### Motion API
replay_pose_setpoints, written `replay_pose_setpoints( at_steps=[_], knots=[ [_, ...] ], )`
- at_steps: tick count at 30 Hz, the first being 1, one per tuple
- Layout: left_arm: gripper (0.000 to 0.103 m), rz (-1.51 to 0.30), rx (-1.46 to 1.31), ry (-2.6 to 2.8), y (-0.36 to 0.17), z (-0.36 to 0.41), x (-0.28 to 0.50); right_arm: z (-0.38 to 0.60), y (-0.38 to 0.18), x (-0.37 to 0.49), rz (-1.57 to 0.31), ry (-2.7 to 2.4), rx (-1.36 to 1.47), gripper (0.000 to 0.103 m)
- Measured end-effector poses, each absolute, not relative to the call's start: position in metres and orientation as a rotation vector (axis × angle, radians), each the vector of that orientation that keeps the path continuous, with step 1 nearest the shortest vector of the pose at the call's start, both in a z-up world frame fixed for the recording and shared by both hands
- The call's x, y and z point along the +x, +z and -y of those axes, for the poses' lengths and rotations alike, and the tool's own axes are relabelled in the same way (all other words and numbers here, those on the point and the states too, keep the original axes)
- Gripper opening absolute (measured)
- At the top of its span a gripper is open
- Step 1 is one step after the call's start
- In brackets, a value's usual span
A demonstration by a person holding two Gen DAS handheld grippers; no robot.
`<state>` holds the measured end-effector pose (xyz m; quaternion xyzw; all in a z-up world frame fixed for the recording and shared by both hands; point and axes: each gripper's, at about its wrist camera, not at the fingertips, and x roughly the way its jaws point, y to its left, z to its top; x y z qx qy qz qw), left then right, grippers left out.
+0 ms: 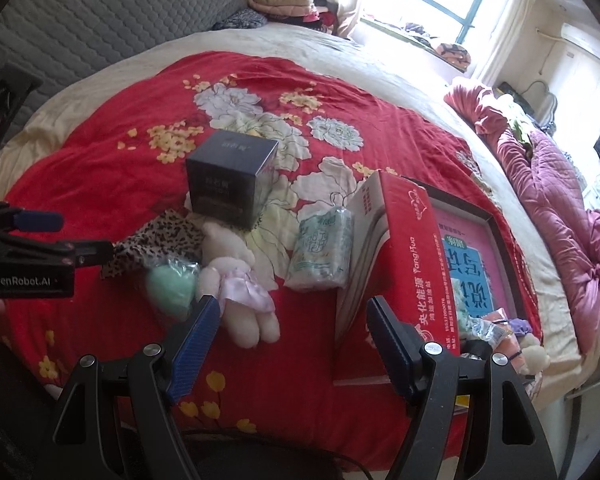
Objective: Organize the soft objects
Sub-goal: 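Grasp the leopard-print cloth with the left gripper while the right grasps the white plush bear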
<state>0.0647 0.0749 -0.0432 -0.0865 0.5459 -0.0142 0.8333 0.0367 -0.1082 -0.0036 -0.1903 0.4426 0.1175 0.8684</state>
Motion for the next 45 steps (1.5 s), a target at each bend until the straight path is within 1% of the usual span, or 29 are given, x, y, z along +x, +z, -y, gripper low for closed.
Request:
replay_pose_setpoints(
  at_steps=[11,19,22,26,30,38,39,40,41,43,45],
  knots=[
    [0.081,-1.146,-0.202,-0.026,-0.054,-0.075,0.071,0.107,-0.028,0.039,-0.975,0.251,-0.45,0.077],
    [0.081,-1.161,-0.27,-0.047,-0.066,-0.08,0.08,0.106,-0.036,0.047,-0.987,0.255,-0.45,0.077],
    [0.081,-1.157,-0.233,-0.019,-0.067,-0.076,0.086,0.104,-0.039,0.051,-0.994,0.256,-0.446,0.077],
    [0.081,-1.17,-0.265,-0.039,-0.072,-0.074,0.097,0.101,-0.042,0.055,-1.001,0.266,-0.439,0.077],
    [0.081,-1.198,-0.217,-0.018,-0.082,-0.067,0.104,0.1,-0.047,0.06,-1.007,0.268,-0.441,0.077],
    [0.087,-1.202,-0.202,-0.021,-0.095,-0.064,0.109,0.091,-0.055,0.073,-1.02,0.291,-0.427,0.077],
    [0.089,-1.2,-0.208,-0.024,-0.096,-0.065,0.109,0.09,-0.057,0.074,-1.026,0.291,-0.431,0.074],
    [0.089,-1.199,-0.209,-0.025,-0.097,-0.065,0.109,0.088,-0.06,0.075,-1.032,0.288,-0.434,0.067],
    [0.09,-1.201,-0.211,-0.025,-0.098,-0.065,0.109,0.087,-0.062,0.077,-1.043,0.291,-0.434,0.064],
    [0.091,-1.199,-0.207,-0.029,-0.099,-0.064,0.109,0.086,-0.065,0.079,-1.049,0.306,-0.421,0.05],
    [0.091,-1.196,-0.192,-0.031,-0.1,-0.063,0.11,0.085,-0.064,0.079,-1.048,0.317,-0.409,0.041]
  ],
)
